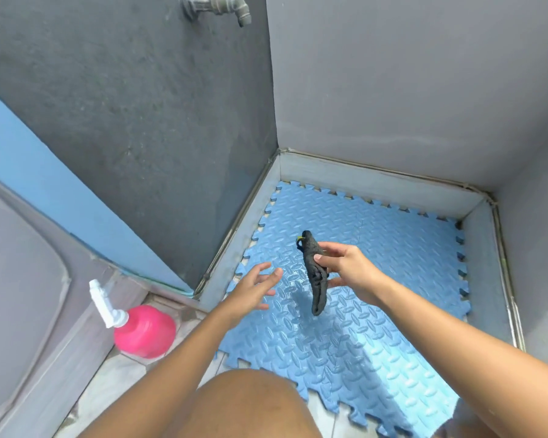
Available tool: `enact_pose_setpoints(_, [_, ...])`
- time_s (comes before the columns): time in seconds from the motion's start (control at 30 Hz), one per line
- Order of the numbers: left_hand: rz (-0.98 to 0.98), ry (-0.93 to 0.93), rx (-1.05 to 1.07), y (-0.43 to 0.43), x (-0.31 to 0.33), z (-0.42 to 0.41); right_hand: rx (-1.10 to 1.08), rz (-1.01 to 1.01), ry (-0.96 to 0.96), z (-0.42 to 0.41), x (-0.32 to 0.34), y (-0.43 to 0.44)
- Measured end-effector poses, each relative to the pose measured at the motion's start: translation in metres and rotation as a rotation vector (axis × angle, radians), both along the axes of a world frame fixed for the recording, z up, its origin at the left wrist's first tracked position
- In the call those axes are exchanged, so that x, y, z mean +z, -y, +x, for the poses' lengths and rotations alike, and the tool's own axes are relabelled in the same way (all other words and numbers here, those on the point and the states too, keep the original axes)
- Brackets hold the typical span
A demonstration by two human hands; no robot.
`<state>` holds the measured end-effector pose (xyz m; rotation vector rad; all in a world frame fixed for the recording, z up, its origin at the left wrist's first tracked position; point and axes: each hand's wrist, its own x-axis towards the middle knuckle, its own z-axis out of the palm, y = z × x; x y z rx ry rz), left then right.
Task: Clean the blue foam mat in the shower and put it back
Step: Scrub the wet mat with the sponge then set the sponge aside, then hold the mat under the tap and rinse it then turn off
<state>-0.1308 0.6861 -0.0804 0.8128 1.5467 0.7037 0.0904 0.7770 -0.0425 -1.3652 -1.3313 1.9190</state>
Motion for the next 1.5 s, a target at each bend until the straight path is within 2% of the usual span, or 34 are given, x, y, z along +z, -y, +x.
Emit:
enact_pose_setpoints(0.07, [0.089,0.113,0.002,0.002,-0.002,0.006,0.183,-0.06,-0.054,-0.023,-0.005,0.01])
enact_pose_setpoints(0.1, [0.131,0.094,0.003,0.004,-0.008,0.004,0.253,-0.093,-0.071,-0.036,-0.008,0.014])
enact_pose_setpoints(0.2, [0.196,-0.146,0.06,0.017,-0.029,-0.015,0.368,-0.094,-0.013,-0.07,-0.027,0.019])
enact_pose_setpoints(0.33, [0.055,-0.432,0.182,0.072,-0.057,-0.054,0.406,-0.063,0.146,-0.094,-0.072,0.021])
enact_pose_setpoints(0.47, [-0.133,-0.508,0.418,0.144,-0.075,-0.084,0.435,-0.147,0.203,-0.105,-0.111,0.039])
enact_pose_setpoints(0.57, [-0.17,-0.565,0.663,0.177,-0.081,-0.096,0.516,-0.171,0.251,-0.112,-0.129,0.053])
enact_pose_setpoints(0.63, [-0.174,-0.603,0.726,0.187,-0.086,-0.099,0.561,-0.17,0.265,-0.116,-0.134,0.057])
enact_pose_setpoints(0.73, [-0.181,-0.937,0.645,0.187,-0.092,-0.091,0.58,-0.158,0.265,-0.119,-0.136,0.057])
enact_pose_setpoints(0.8, [-0.099,-1.106,0.586,0.176,-0.092,-0.077,0.566,-0.146,0.269,-0.118,-0.135,0.054])
enact_pose_setpoints(0.87, [0.068,-1.086,0.499,0.16,-0.093,-0.063,0.547,-0.13,0.272,-0.114,-0.132,0.049])
enact_pose_setpoints(0.9, [0.091,-1.028,0.433,0.151,-0.097,-0.058,0.541,-0.125,0.274,-0.111,-0.13,0.047])
enact_pose_setpoints(1.03, [-0.142,-0.712,0.255,0.103,-0.102,-0.051,0.513,-0.112,0.29,-0.095,-0.114,0.038])
enact_pose_setpoints(1.17, [-0.286,-0.642,0.06,0.075,-0.09,-0.066,0.468,-0.095,0.284,-0.078,-0.091,0.026])
enact_pose_setpoints(1.27, [-0.308,-0.588,0.039,0.071,-0.07,-0.082,0.414,-0.076,0.255,-0.068,-0.072,0.017])
enact_pose_setpoints(1.4, [-0.258,-0.578,-0.148,0.058,-0.027,-0.088,0.358,-0.039,0.218,-0.066,-0.05,0.016])
enact_pose_setpoints(1.5, [-0.167,-0.438,-0.084,0.051,0.013,-0.084,0.333,0.008,0.188,-0.065,-0.032,0.016])
